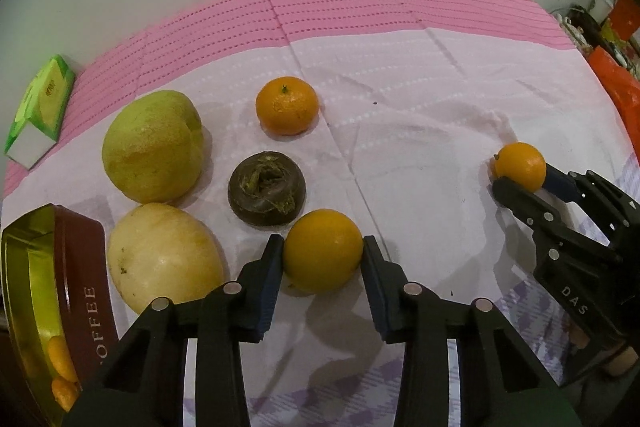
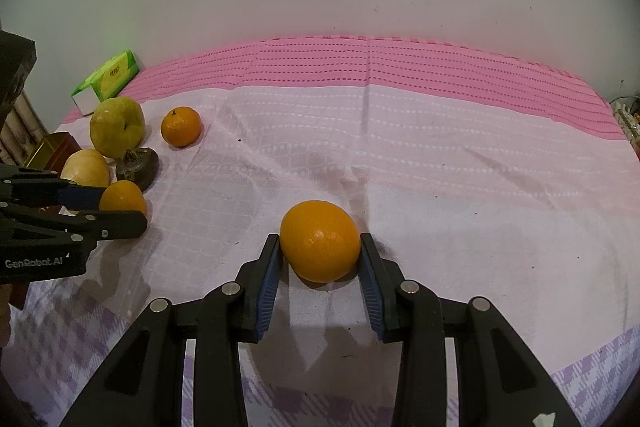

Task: Organize fruits
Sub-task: 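Carry the yellow-orange citrus over the tray with the left gripper, then lower the citrus into the tray and open the left gripper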

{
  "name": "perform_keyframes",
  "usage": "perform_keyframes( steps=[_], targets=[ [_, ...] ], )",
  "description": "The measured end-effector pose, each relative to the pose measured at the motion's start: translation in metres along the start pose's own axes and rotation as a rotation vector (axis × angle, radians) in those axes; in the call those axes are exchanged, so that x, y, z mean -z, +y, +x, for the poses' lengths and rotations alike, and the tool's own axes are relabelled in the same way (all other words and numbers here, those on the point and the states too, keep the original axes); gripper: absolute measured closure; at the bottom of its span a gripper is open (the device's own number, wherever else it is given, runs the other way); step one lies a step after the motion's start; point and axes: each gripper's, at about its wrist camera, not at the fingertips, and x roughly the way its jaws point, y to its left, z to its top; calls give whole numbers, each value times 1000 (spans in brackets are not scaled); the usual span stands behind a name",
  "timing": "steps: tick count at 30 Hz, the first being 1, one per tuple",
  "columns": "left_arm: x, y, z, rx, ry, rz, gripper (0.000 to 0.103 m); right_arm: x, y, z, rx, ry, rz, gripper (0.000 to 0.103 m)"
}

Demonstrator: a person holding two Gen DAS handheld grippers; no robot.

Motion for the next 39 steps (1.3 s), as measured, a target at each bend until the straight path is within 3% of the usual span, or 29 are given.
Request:
perform_keyframes(
  steps=[7,15,23,31,39],
  targets=[
    [8,5,-21,8,-20,-15,63,0,0,0,3,1,-3,67],
    [25,30,-65,-5,-73,-98,63,-1,3,1,22,6,-19,67],
    [56,79,-98,-87,-107,-185,63,-1,9,3,54,11,-44,67],
    [92,137,-106,-143,-94,-309,63,-1,11,3,68,12,-52,67],
    [122,165,-105,-177,-63,-369,63,0,14,4,74,12,-57,68]
  ],
)
